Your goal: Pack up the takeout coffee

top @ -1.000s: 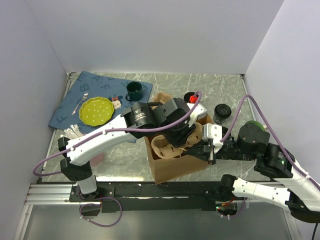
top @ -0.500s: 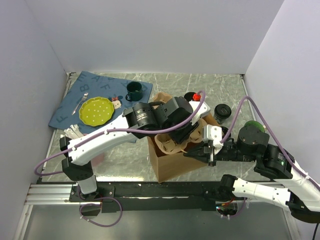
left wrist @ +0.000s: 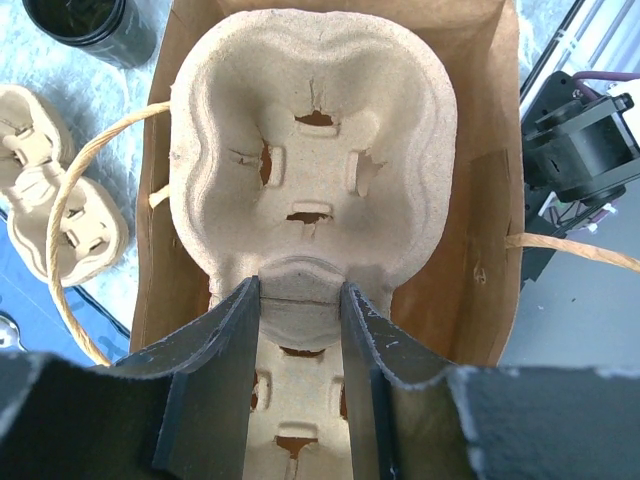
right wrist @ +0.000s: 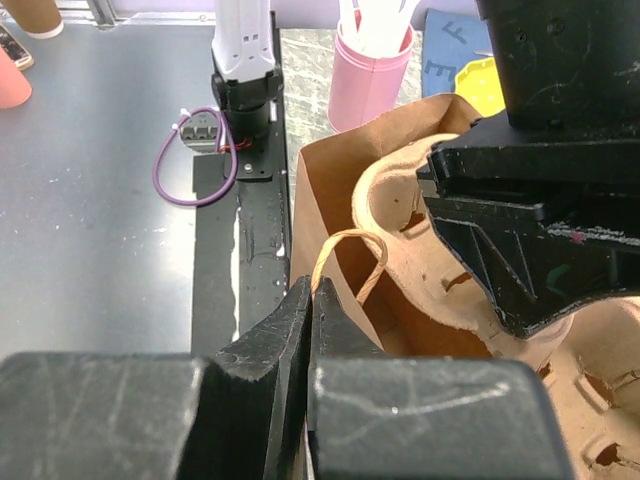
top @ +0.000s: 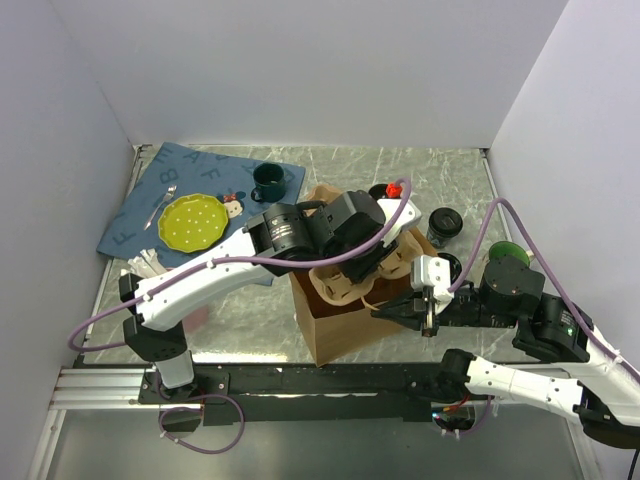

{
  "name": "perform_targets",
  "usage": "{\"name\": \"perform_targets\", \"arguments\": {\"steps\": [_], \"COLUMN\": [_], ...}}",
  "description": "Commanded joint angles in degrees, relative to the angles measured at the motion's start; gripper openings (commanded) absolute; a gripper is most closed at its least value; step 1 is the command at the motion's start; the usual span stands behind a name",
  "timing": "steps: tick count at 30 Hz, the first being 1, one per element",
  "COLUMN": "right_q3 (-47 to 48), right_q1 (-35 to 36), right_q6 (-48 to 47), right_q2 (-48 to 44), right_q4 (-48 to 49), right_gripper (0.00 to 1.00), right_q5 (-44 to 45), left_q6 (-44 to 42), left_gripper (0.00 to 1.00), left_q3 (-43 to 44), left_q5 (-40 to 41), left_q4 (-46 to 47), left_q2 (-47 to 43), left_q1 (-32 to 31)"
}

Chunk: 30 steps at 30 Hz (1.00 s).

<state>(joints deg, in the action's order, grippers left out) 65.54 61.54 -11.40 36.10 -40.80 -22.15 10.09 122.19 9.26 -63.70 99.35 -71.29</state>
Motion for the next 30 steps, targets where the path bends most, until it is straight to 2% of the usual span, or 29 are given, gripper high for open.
{"name": "perform_targets", "arguments": {"steps": [1, 12, 16, 19, 30], "right_q3": [-0.4, -0.3, -0.4, -0.5, -1.6], "right_q1": [0.7, 0.7, 0.7, 0.7, 0.6], "right_q6": [0.5, 0.4, 0.6, 0.8, 1.7], "right_q2": [-0.7, -0.8, -1.0, -1.3, -1.1], "right_q4": [2.2, 1.9, 1.7, 1.3, 2.1], "right_gripper": [0.00, 0.00, 0.00, 0.00, 0.00], "right_q5": [-0.5, 0.1, 0.3, 1.0, 2.2], "left_q6": [-0.3, 2.3, 1.8, 2.2, 4.6], "left_gripper": [0.22, 0.20, 0.19, 0.20, 0.22], "left_q3": [-1.1, -11.5, -11.8, -12.0, -22.2], "left_q5": [1.6, 2.5, 4.4, 3.9, 2.4], "left_q4": [1.2, 6.8, 6.5, 6.4, 12.8], "left_q2": [0.1, -0.9, -0.3, 0.0, -2.9], "left_q1": [-0.3, -1.5, -1.5, -1.4, -2.2]}}
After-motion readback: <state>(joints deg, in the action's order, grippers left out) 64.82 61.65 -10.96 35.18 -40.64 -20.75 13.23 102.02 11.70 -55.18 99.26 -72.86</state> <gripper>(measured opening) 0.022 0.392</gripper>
